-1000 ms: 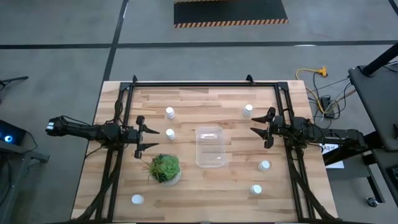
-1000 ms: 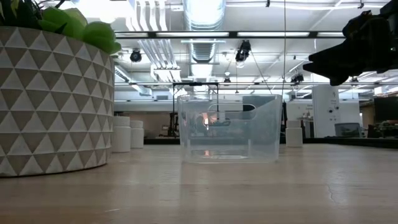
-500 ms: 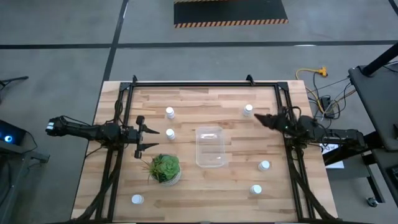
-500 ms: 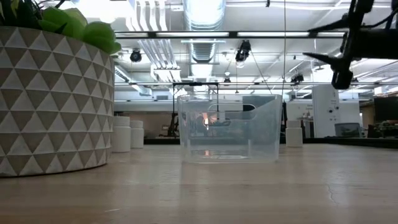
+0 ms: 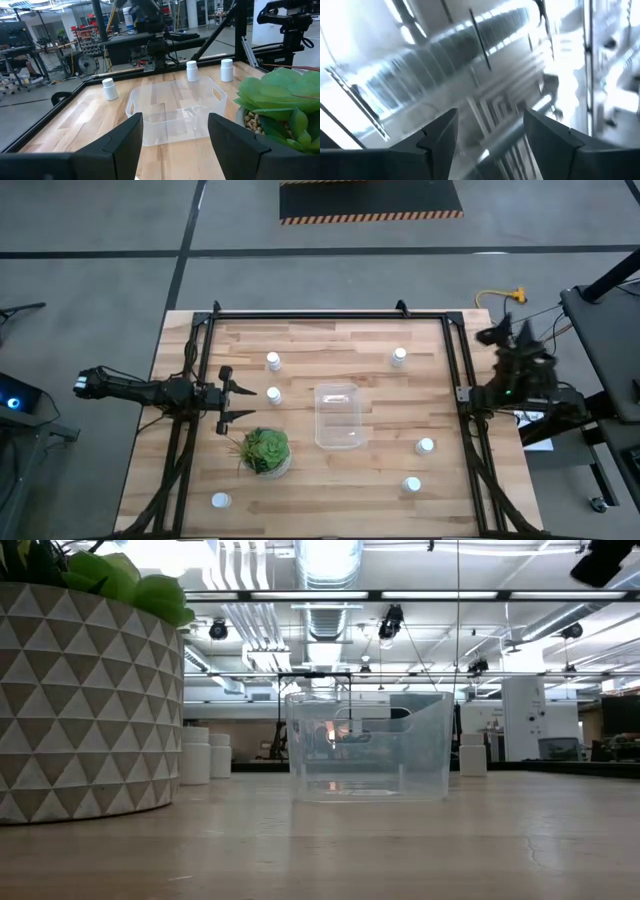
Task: Pick and place pill bottles into a basket
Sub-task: Put the white medicine bottle into the transparent bin
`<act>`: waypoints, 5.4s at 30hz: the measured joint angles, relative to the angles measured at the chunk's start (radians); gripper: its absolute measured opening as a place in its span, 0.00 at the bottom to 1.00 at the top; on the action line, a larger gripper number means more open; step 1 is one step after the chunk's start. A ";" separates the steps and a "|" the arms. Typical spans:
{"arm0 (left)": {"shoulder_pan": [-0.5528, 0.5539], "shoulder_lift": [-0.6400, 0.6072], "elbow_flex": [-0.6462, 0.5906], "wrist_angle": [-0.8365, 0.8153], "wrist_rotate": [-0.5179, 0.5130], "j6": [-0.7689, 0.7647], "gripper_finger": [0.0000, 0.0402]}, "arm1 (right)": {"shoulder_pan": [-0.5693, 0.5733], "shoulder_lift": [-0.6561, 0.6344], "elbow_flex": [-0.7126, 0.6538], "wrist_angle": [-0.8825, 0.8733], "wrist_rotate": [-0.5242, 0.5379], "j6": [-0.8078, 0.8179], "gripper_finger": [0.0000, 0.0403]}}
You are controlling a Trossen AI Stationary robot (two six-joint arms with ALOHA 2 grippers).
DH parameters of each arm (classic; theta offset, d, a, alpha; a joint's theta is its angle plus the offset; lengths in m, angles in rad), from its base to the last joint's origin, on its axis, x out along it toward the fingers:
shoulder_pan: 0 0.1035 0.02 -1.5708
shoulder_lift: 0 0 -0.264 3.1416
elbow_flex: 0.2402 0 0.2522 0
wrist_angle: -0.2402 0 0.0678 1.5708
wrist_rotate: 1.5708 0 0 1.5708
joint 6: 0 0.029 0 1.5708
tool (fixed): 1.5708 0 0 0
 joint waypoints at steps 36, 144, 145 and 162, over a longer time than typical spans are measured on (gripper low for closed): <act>0.000 0.000 0.000 0.000 0.000 0.000 0.52 | 0.000 1.000 1.961 -2.070 0.198 -0.610 0.53; 0.000 0.002 0.000 0.003 0.000 0.000 0.52 | -0.647 1.511 1.314 -2.596 -0.560 -0.288 0.88; 0.000 0.002 0.000 0.003 0.000 0.000 0.52 | -0.641 1.511 1.299 -2.594 -0.546 -0.287 0.88; 0.000 0.002 0.000 0.003 0.000 0.000 0.52 | -0.579 1.511 1.060 -2.375 -0.522 -0.279 0.83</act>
